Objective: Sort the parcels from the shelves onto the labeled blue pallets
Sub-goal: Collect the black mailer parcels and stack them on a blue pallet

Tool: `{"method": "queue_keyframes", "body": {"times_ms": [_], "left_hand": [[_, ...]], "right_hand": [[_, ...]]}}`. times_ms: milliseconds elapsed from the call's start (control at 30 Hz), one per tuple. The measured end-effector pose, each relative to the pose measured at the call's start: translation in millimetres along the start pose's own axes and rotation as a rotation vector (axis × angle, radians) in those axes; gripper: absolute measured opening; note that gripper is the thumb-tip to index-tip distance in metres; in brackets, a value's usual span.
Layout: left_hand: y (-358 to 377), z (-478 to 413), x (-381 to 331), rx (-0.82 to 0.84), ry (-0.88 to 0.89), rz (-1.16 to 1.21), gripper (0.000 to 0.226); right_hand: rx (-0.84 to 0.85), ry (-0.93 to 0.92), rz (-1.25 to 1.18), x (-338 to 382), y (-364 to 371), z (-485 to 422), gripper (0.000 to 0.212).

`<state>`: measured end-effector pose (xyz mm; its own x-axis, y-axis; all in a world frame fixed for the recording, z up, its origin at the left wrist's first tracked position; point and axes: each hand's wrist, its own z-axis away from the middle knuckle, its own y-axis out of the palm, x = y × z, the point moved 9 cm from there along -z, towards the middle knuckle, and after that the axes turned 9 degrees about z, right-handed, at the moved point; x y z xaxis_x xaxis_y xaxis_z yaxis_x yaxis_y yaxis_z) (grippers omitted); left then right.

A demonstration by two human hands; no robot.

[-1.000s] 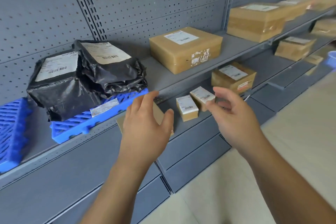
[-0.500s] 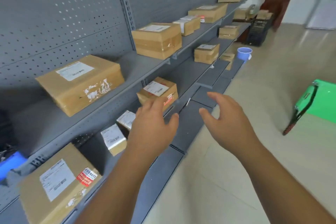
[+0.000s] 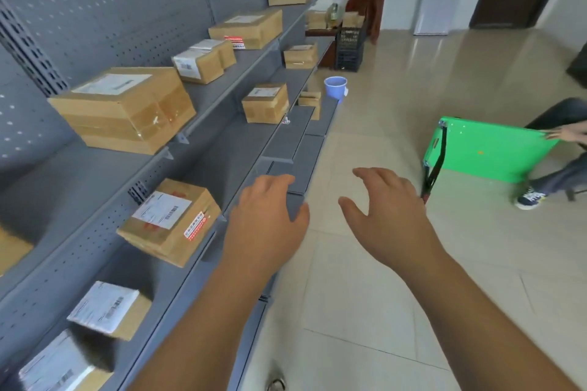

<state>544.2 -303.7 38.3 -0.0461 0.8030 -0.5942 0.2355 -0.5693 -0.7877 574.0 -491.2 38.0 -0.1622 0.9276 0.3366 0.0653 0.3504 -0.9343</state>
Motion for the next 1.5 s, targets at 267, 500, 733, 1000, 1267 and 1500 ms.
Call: {"method": "queue_keyframes", "body": {"times_ms": [267,500,733,1000,1267,1500], "left_hand": [[24,-140,18,0.116,0.121,-0.028,0.051],[39,-263,14,0.185,0.231,-0.016,0.054],[91,-370,-14,0.243,0.304,-0.032,0.054],[157,-517,-75,0.217,0.308,-0.079,0.053],[201,-650,-109,0.170,0.246,-0.053,0.053],[249,-771,-99,0.188,0.217,-0.061,0.053]], "right_hand": [[0.001,0.137,0.178,5,21,-117,0.057],[-0.017,0.281,0.187,-4,29,-210,0.058],[-0.057,0.366,0.156,-51,35,-306,0.061],[-0.103,0.334,0.117,-127,20,-459,0.059],[-0.064,0.273,0.140,-182,10,-615,0.060],[-0.018,0.248,0.209,-203,39,-747,0.059]]}}
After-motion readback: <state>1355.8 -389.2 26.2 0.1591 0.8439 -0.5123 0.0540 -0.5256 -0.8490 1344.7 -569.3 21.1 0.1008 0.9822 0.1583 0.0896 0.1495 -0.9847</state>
